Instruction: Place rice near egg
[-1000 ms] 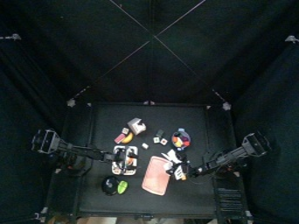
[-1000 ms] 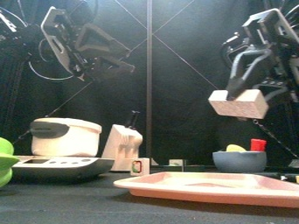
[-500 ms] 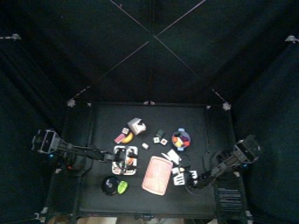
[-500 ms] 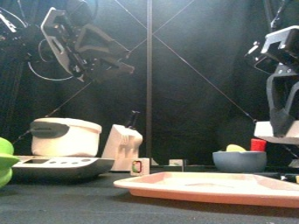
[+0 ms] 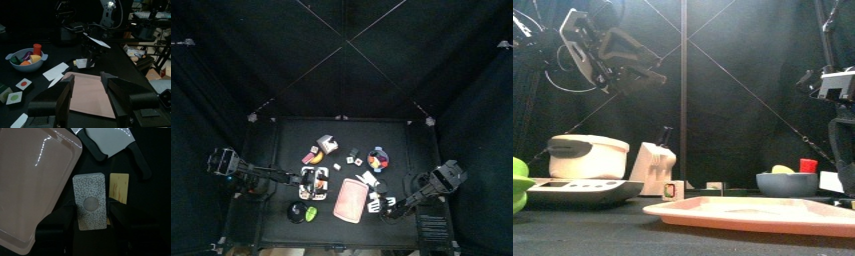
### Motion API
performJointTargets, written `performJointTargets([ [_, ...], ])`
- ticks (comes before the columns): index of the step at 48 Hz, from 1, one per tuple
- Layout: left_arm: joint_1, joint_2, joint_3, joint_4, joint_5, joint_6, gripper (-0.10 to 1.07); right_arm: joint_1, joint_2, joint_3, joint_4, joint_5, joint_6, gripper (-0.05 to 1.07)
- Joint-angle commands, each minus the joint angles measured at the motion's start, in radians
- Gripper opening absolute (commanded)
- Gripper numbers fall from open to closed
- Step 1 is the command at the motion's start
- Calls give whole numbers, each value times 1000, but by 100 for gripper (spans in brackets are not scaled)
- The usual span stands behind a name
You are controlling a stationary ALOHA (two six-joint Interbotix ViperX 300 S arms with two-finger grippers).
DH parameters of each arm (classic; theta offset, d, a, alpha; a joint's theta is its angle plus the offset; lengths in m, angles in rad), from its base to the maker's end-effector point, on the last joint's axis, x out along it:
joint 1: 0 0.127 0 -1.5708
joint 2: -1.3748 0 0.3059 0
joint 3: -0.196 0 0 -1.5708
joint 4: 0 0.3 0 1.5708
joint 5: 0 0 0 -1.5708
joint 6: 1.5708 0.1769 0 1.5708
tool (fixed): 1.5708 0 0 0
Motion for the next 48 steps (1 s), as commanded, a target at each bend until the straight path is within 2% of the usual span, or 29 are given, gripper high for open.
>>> performJointTargets([
  [1,2,-9,-11,-6,-9,2,83,-12,-17,-9,-14,5,0,75],
  [12,3,-8,-9,-8,-9,2,83,-14,-17,-9,-14,6,-14,91],
  [31,3,-8,-9,-8,-9,2,83,-11,-60,-20,-60,28,-23,92],
  [36,5,-8,-9,-11,5,-2,83,-12,-83,-14,-123,31,-25,92],
  [41,11,-17,-11,-37,37,0,83,-17,-126,0,-230,37,-25,92],
  [48,43,-67,-9,-112,153,0,83,-32,-193,34,-399,60,-49,92],
])
